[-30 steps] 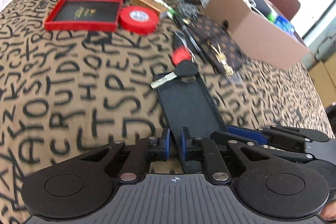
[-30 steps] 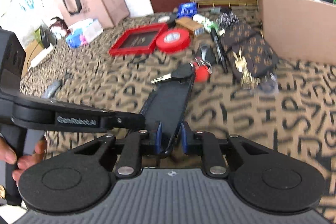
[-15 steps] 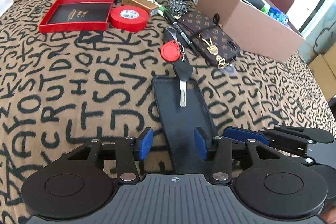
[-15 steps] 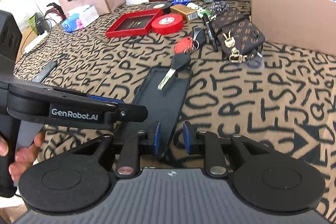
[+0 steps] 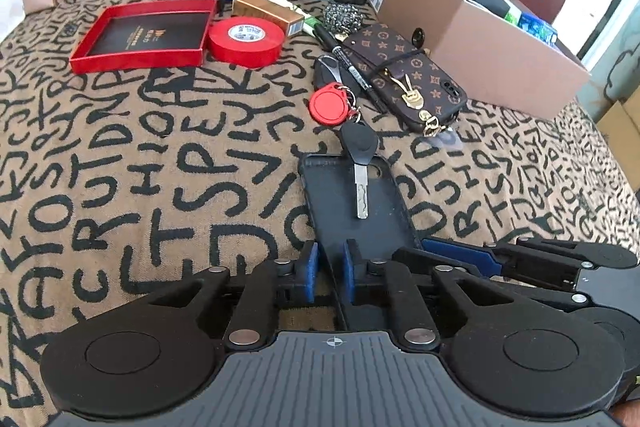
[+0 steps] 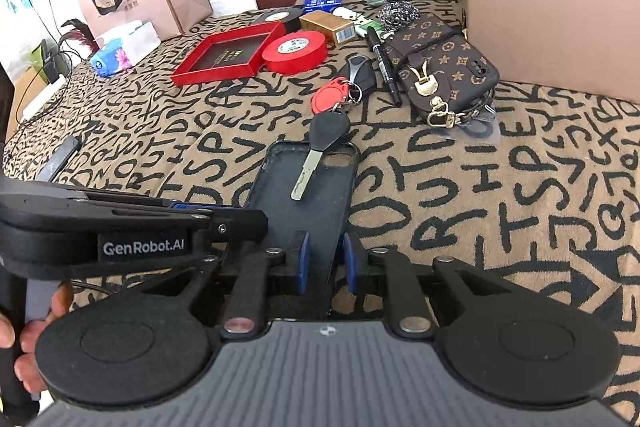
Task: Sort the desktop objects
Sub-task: 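Lift the black phone case with both grippers and release it into the cardboard box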
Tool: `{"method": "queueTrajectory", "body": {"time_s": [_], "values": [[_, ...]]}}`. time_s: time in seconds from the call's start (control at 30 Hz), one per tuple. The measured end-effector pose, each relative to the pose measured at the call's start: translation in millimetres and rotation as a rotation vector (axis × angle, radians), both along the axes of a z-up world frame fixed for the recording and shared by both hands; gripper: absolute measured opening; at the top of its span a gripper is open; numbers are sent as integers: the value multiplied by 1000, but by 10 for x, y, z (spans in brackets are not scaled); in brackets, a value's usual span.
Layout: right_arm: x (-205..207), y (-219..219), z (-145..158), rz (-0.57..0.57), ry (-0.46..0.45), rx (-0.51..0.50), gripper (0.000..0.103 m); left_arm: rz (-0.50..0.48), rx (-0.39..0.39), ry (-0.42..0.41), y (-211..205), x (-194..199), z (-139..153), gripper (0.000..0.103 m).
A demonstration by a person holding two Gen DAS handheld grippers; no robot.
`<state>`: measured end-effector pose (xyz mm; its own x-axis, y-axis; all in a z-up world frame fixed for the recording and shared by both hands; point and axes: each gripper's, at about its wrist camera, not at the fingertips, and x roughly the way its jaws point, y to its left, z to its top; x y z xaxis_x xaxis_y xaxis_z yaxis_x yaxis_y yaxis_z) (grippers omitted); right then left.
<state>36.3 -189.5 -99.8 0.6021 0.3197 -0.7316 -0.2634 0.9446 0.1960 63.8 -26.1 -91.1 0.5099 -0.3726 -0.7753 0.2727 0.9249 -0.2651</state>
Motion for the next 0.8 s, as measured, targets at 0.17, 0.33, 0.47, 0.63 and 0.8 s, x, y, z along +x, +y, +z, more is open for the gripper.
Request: {"method": "queueTrajectory", "body": {"time_s": [0.17, 0.33, 0.47, 0.63, 0.8], "values": [[-143, -71, 54, 10, 22, 4, 14, -4, -18, 34, -10, -181, 56, 17], [-410, -178, 154, -9, 25, 10, 13, -28, -35, 26, -87, -404, 138, 16], [-554, -256, 295, -36, -19, 16, 13, -35, -66, -30, -126, -477, 340, 16], [-599, -335, 497, -56, -90, 22, 13, -52, -87, -125, -242, -447, 630, 16], [-494, -466, 645, -97, -148, 32, 13, -72, -104, -196, -433, -302, 844, 16]]}}
